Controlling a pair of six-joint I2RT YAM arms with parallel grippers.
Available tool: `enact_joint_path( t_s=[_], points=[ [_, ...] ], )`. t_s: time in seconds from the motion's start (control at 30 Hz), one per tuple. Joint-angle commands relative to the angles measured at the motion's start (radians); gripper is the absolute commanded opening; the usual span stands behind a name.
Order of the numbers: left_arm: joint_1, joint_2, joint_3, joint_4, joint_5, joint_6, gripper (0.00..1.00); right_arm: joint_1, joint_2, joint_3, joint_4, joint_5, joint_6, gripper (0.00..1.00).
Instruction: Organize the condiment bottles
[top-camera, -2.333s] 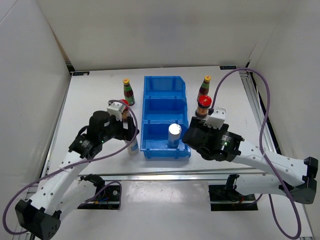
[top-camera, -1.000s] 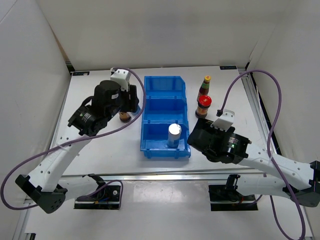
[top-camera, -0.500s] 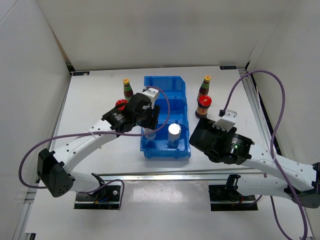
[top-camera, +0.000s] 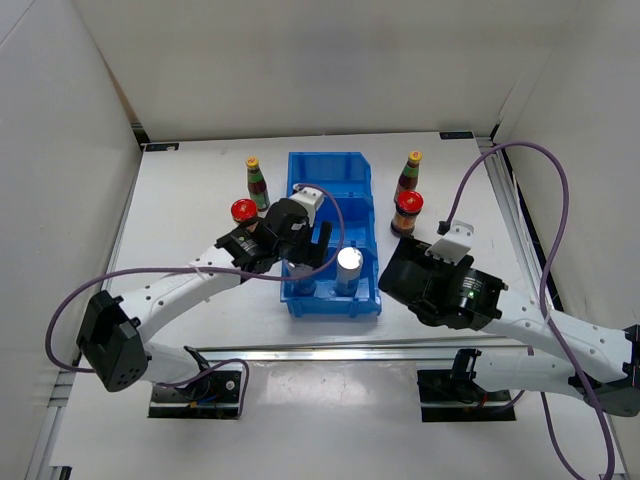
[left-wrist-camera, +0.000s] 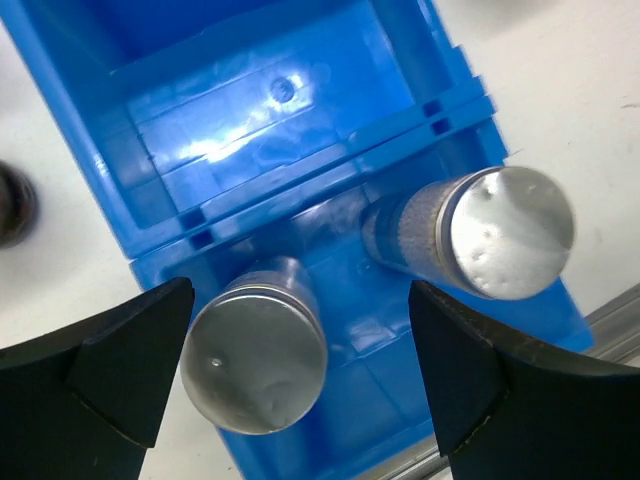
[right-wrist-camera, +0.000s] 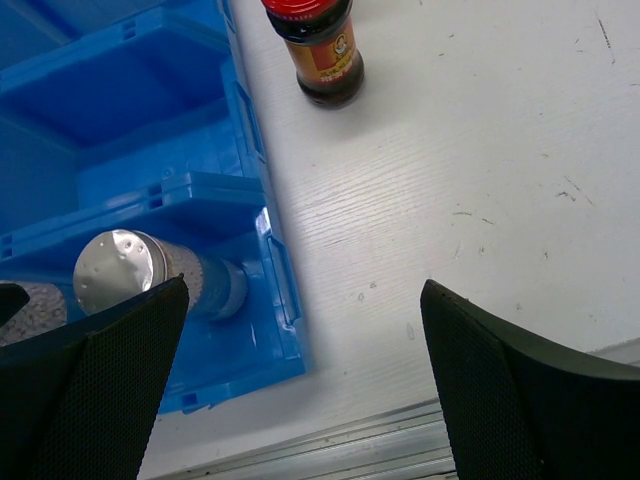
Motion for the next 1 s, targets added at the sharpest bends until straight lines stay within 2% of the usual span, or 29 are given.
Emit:
enact_joint_path(
  t_s=[0.0,0.2,0.27,0.33,0.4,0.43,0.47,0.5,0.57,0.63,0.67,0.7,0.77,0.9,0.97],
  points=[
    [-0.018,-0.04,0.046,0.062,-0.029,0.01,1.0,0.007,-0.013,-0.003,-0.015,0.048,0.036,1.0],
    [-0.018,-0.142,0.078,0.036,-0.105,0.077,1.0,-0.002,-0.042,-0.003,-0.015,0.087,0.026,1.0],
    [-0.018,-0.211,0.078,-0.019,-0.162,0.078,1.0,-0.002,-0.042,-0.012,-0.015,0.136,-0.041,1.0],
    [-0.018,-0.27,0.06,-0.057,-0.222,0.087,1.0,-0.062,-0.042,-0.012,-0.015,0.153,-0.088,1.0],
    [-0.018,-0.387,-0.026,-0.069,-0.314,0.126,1.0,-0.16,-0.031,0.023,0.086,0.122,-0.341,1.0],
    [-0.018,-0.431,-0.064,-0.069,-0.341,0.142,1.0,-0.188,-0.031,0.034,0.165,0.09,-0.471,1.0],
    [-0.018,-0.474,-0.103,-0.069,-0.39,0.159,1.0,-0.247,-0.004,0.043,0.338,0.047,-0.7,1.0],
    [-0.018,-0.557,-0.138,-0.069,-0.412,0.171,1.0,-0.275,0.012,0.043,0.397,-0.05,-0.771,1.0],
    [-0.009,-0.629,-0.225,-0.079,-0.458,0.197,1.0,-0.368,0.09,0.096,0.451,-0.114,-0.867,1.0],
    [0.0,-0.718,-0.302,-0.079,-0.477,0.206,1.0,-0.456,0.15,0.135,0.473,-0.222,-0.929,1.0],
    [0.0,-0.741,-0.324,-0.079,-0.49,0.206,1.0,-0.54,0.209,0.165,0.499,-0.372,-0.982,1.0],
    [0.0,-0.78,-0.345,-0.079,-0.49,0.206,1.0,-0.577,0.237,0.181,0.499,-0.434,-0.992,1.0],
    [0.0,-0.806,-0.402,-0.089,-0.503,0.206,1.0,-0.645,0.291,0.19,0.545,-0.508,-1.017,1.0],
    [0.0,-0.828,-0.411,-0.08,-0.501,0.206,1.0,-0.709,0.302,0.146,0.692,-0.591,-1.073,1.0],
    [0.0,-0.805,-0.423,-0.071,-0.51,0.206,1.0,-0.763,0.314,0.109,0.746,-0.686,-1.089,1.0]
  ],
)
